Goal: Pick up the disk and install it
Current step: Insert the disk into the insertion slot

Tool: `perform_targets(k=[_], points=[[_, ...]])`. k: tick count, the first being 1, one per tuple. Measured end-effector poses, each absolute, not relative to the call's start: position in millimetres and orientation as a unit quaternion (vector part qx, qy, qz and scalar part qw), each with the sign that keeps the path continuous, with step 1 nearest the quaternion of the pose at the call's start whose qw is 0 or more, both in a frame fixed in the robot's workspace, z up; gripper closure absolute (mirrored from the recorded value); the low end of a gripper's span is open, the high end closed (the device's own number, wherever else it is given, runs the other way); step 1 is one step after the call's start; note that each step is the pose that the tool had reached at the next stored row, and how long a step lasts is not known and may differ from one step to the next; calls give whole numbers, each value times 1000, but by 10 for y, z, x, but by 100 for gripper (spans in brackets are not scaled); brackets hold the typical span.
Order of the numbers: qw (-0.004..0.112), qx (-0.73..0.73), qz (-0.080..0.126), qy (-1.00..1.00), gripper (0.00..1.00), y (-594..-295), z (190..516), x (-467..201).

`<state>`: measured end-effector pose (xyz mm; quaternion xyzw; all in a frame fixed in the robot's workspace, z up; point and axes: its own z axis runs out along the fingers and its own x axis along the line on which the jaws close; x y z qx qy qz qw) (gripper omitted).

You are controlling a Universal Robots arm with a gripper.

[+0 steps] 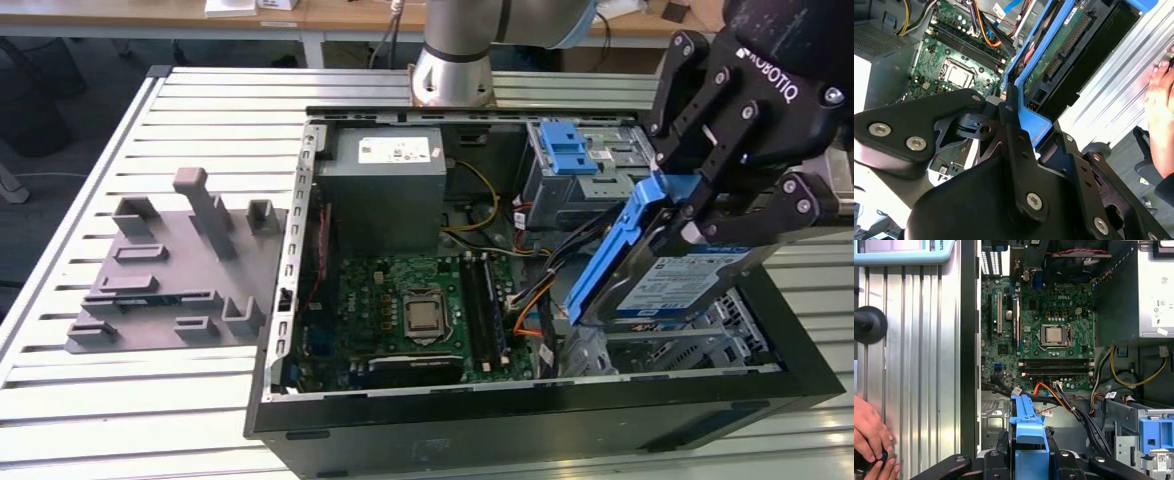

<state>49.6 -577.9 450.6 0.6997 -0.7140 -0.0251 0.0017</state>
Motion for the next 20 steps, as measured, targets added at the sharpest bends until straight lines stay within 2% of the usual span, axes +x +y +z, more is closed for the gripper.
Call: perform_targets(k=[20], points=[[2, 700, -25, -714, 63, -5779, 4483, 658]])
